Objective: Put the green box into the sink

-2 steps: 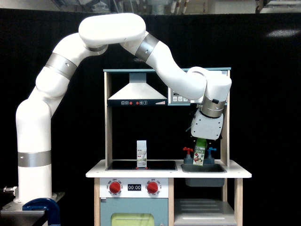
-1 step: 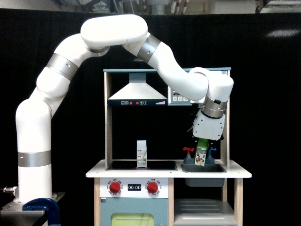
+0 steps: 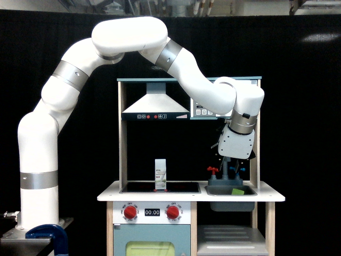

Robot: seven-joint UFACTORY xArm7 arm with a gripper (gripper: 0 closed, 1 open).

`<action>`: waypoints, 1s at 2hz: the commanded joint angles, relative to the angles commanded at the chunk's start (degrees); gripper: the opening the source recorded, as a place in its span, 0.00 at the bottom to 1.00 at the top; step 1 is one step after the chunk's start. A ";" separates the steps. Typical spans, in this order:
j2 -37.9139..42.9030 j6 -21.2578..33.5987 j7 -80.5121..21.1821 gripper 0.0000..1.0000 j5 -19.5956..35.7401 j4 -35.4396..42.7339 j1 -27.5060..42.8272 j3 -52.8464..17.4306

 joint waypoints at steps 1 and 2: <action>-0.85 -0.82 -0.28 1.00 -0.19 -1.59 -0.40 0.67; -7.47 -0.82 -0.10 1.00 -1.97 -7.94 -2.30 2.27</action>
